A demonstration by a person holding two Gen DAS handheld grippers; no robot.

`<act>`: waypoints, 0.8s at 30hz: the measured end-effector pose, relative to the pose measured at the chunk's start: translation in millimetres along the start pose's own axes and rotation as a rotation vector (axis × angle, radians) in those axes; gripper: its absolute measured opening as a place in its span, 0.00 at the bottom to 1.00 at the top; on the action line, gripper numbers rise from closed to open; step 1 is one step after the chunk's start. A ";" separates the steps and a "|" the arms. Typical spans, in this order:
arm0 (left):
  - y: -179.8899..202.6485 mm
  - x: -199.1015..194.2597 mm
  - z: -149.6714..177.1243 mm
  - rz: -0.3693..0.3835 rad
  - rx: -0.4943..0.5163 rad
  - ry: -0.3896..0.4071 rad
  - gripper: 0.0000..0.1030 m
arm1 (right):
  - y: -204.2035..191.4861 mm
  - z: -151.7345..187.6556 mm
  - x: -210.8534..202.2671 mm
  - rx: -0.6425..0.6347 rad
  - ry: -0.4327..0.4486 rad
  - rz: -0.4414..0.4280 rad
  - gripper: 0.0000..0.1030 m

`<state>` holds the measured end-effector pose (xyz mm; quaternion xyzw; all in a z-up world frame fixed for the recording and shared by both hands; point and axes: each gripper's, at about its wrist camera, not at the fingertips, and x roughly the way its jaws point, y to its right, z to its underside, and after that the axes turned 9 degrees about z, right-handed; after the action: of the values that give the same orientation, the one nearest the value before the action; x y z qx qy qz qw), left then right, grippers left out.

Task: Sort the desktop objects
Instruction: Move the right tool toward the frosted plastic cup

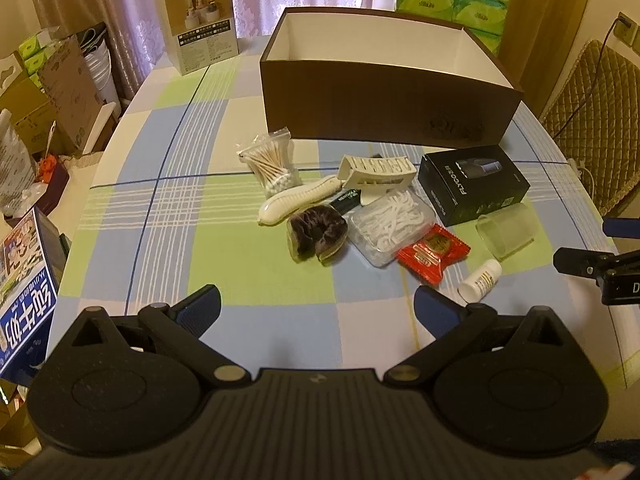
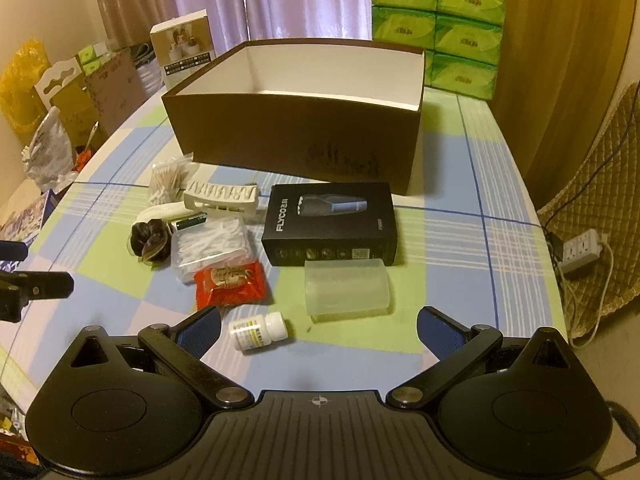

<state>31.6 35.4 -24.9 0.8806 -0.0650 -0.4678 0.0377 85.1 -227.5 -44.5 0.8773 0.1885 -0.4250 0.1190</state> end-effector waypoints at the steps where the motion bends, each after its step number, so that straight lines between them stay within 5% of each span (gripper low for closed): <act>1: -1.0 1.6 -0.8 -0.002 0.003 0.002 0.98 | 0.2 0.1 1.5 0.000 0.002 -0.001 0.98; 18: -20.4 40.3 -13.7 -0.006 0.012 -0.002 0.90 | 2.4 -2.6 44.2 -0.019 -0.007 0.010 0.98; 24: -28.4 57.5 -18.2 -0.004 0.010 -0.021 0.90 | 7.9 -6.0 66.9 -0.021 -0.027 0.016 0.85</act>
<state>80.8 55.0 -65.4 0.8759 -0.0661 -0.4768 0.0316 130.7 -217.1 -93.3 0.8717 0.1844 -0.4337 0.1343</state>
